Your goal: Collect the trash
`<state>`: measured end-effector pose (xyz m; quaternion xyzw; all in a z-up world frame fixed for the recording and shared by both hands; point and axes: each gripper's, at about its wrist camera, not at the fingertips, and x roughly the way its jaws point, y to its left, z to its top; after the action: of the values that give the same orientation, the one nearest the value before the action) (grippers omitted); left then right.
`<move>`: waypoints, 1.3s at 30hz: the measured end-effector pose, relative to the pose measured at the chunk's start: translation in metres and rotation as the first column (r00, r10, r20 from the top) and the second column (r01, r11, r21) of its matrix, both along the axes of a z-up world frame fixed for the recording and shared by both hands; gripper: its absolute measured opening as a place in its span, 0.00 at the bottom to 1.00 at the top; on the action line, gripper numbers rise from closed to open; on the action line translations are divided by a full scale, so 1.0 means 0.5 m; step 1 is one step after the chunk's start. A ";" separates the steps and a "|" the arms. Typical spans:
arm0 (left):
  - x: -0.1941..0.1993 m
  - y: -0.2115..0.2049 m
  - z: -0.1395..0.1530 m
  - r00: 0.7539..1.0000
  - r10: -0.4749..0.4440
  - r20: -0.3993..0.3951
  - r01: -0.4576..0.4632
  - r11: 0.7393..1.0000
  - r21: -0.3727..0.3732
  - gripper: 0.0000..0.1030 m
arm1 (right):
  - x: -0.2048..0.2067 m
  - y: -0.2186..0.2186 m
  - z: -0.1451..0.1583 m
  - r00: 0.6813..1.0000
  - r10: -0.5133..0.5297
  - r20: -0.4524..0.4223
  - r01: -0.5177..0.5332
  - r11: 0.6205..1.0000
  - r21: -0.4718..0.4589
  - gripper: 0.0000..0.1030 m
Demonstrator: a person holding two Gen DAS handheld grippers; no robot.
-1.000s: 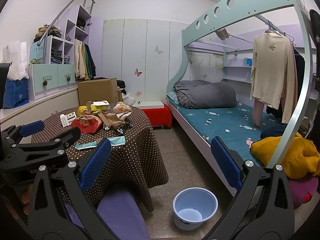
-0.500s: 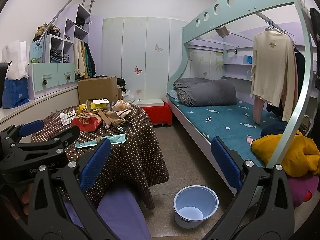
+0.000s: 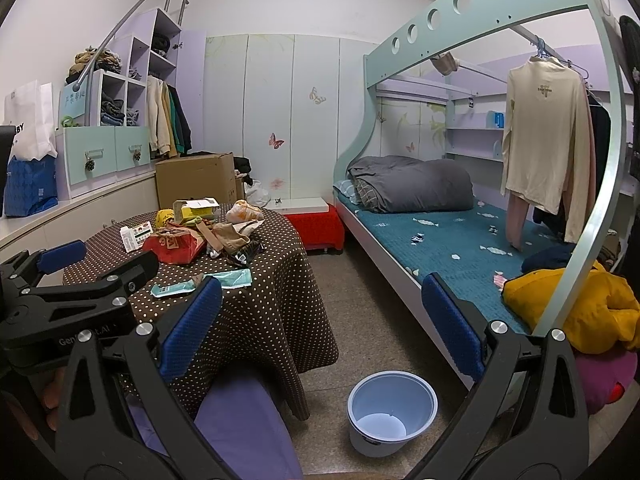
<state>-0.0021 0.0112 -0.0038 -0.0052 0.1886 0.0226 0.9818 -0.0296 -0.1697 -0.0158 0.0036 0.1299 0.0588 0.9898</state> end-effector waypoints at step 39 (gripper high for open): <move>0.106 0.074 -0.053 0.985 0.083 -0.151 -0.089 0.995 -0.034 0.96 | 0.121 0.057 -0.046 0.984 0.072 -0.163 -0.062 0.996 0.061 0.95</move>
<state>0.0512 0.0482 -0.0301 -0.0317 0.2617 0.0614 0.9627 0.0308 -0.1413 -0.0389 0.0315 0.2098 0.0951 0.9726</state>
